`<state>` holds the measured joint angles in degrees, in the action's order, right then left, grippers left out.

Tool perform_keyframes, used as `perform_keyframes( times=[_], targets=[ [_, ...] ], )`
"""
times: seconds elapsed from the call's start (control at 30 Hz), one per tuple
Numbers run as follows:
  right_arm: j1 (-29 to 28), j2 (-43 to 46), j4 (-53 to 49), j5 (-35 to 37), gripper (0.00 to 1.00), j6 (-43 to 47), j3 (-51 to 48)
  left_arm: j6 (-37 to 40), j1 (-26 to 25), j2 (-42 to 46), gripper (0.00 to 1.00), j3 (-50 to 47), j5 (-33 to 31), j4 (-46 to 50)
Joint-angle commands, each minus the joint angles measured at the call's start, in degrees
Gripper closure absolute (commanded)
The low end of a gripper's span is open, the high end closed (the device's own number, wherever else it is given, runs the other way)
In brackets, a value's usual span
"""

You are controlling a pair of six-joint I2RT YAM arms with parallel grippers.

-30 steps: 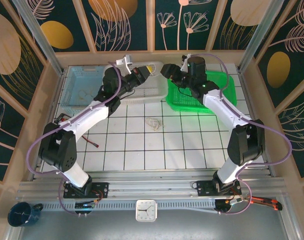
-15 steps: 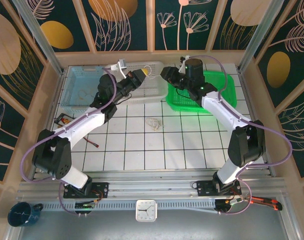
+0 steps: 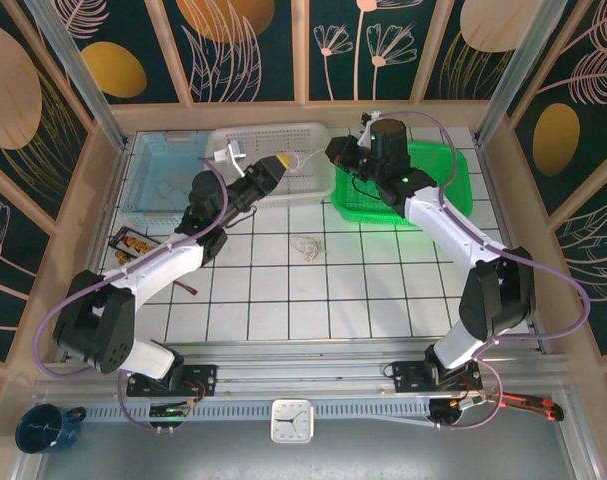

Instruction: Untangle the cables

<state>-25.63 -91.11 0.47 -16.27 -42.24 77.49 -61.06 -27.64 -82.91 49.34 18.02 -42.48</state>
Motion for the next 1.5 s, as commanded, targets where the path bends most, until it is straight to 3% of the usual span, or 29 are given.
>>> perform_keyframes(
  times=[0.0,0.07,0.13,0.43,0.67,0.77,0.87,1.0,1.23,1.47],
  targets=[
    [-1.08,2.4,1.81,2.23,1.0,4.47,1.58,3.37,0.59,3.56,0.18,-4.71,-2.17,-5.75],
    [-1.77,3.28,2.47,3.27,1.0,6.64,0.79,6.47,0.57,6.05,0.06,-8.33,-3.09,-6.91],
    [-2.8,4.19,2.96,4.42,1.0,8.97,-0.13,10.07,0.57,8.47,0.01,-10.88,-3.67,-5.88],
    [-10.49,9.63,2.15,13.3,1.0,18.25,-4.27,31.32,0.56,17.13,0.01,-11.45,-1.68,7.12],
    [-16.92,14.17,-1.59,16.02,1.0,22.47,-5.53,39.03,0.57,16.51,0.06,-5.55,5.56,15.18],
    [-18.78,16.47,-1.96,15.93,1.0,24.78,-7.29,39.28,0.58,15.7,0.08,-5.28,4.96,15.12],
    [-19.79,19.01,-1.92,15.71,1.0,26.54,-9.67,35.96,0.6,16.31,0.11,-6.69,2.0,12.5],
    [-20.11,22.36,-1.89,14.9,1.0,27.46,-12.51,24.83,0.57,16.58,0.14,-7.84,-2.88,11.24],
    [-20.07,26.24,-0.59,15.62,1.0,29.87,-17.72,-1.35,0.52,13.63,0.15,-12.07,6.49,-1.97],
    [-20.16,25.5,1.96,16.39,1.0,31.61,-20.6,-8.82,0.39,13.79,0.19,-14.83,11.69,-4.54]
  ],
)
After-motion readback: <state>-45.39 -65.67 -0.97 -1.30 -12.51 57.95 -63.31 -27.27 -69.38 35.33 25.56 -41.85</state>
